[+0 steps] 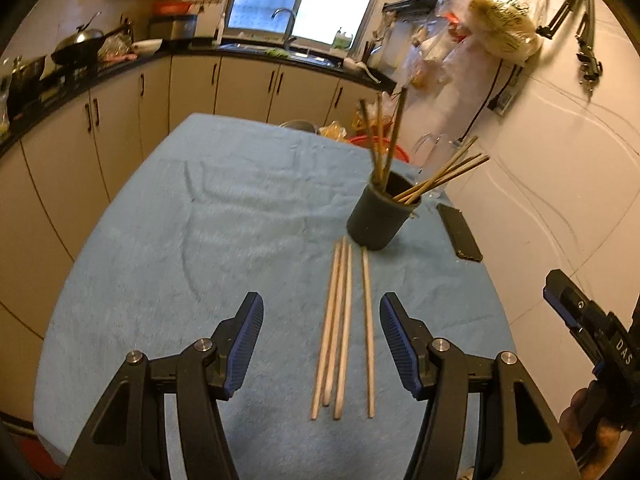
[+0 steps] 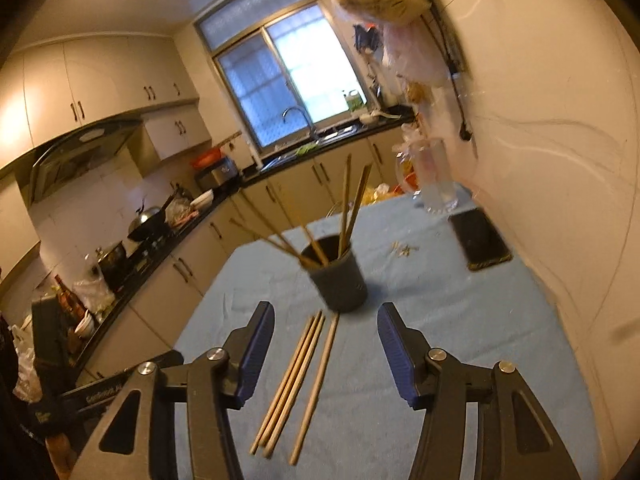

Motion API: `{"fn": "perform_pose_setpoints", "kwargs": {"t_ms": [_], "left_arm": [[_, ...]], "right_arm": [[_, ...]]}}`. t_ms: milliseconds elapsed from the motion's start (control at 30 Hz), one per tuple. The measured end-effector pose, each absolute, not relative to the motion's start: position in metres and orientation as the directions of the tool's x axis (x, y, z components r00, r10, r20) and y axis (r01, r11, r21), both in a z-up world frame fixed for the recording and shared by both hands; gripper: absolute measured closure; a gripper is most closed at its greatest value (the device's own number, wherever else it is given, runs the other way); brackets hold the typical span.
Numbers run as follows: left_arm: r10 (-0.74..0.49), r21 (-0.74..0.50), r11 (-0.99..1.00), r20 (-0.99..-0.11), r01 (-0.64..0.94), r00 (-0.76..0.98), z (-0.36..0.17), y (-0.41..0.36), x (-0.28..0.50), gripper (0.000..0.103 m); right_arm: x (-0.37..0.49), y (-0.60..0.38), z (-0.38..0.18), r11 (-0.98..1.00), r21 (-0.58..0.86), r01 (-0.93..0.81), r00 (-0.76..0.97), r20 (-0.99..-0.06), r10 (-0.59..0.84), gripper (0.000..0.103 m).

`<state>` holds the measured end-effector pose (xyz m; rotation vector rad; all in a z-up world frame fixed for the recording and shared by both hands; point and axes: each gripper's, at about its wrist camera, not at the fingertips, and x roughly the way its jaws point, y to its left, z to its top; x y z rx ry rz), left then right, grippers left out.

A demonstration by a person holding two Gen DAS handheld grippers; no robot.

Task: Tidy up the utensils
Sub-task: 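Move the left gripper back over the remaining chopsticks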

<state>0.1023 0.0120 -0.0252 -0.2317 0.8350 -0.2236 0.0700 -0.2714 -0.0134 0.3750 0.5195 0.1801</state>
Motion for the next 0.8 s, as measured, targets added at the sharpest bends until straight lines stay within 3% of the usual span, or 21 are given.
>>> {"fn": "perform_pose_setpoints", "kwargs": {"t_ms": [233,400,800], "left_arm": [[-0.280,-0.280,0.954,-0.719,0.103,0.636,-0.033,0.015,0.117,0.042],[-0.305,-0.298,0.948,-0.743,0.114,0.596,-0.045,0.013,0.138,0.042],[-0.299,-0.265,0.954,-0.798,0.142,0.524,-0.074,-0.003,0.191,0.042]], "right_arm": [[0.092,-0.248,-0.034,0.913,0.393,-0.111,0.792,-0.521,0.320,0.050],[0.115,-0.236,-0.052,0.915,0.385,-0.117,0.745,-0.575,0.337,0.061],[0.173,-0.225,-0.093,0.928,0.366,-0.072,0.669,-0.672,0.317,0.064]]}}
